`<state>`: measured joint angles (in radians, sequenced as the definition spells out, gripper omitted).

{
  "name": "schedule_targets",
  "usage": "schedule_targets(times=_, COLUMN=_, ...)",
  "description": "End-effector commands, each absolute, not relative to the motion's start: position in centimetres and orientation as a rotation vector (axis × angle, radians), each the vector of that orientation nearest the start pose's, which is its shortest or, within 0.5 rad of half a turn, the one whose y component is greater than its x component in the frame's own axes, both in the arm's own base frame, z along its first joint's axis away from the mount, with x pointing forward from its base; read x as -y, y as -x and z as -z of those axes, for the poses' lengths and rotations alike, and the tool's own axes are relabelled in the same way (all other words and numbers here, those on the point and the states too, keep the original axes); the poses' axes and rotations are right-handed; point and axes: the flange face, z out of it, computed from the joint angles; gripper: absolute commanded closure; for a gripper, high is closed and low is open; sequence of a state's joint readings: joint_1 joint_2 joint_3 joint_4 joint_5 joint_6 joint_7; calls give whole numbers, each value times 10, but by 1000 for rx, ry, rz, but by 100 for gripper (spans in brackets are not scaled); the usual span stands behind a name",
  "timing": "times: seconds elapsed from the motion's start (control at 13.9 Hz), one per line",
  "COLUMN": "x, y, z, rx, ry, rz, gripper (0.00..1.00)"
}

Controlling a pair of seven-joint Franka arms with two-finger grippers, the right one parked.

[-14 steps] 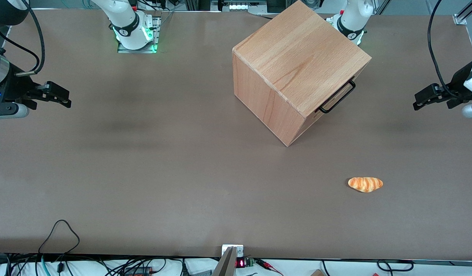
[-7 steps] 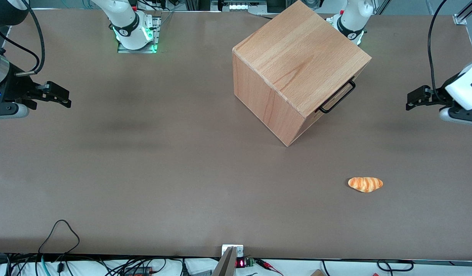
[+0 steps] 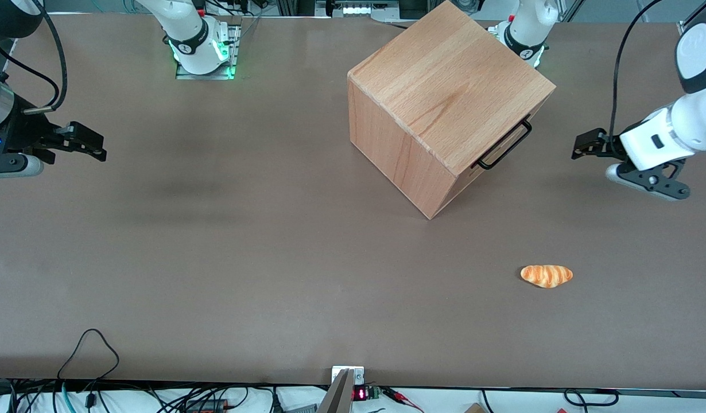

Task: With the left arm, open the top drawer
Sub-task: 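Move the open left gripper toward the black drawer handle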

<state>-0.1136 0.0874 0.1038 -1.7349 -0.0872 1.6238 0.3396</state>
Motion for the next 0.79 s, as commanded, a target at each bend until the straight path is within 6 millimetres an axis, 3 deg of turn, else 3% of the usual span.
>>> schedule_targets(times=0.0, x=38, y=-563, z=-483, rx=-720, ry=3182, rz=-347, gripper=0)
schedule_targets(times=0.36, x=74, y=-551, z=-448, rx=-856, ry=3198, rz=-405, gripper=0)
schedule_targets(times=0.5, x=77, y=-550, z=-431, rx=-997, ry=3201, rz=-363, gripper=0)
schedule_targets(times=0.72, x=78, y=-548, z=-423, rx=-1005, ry=3218, rz=-374, gripper=0)
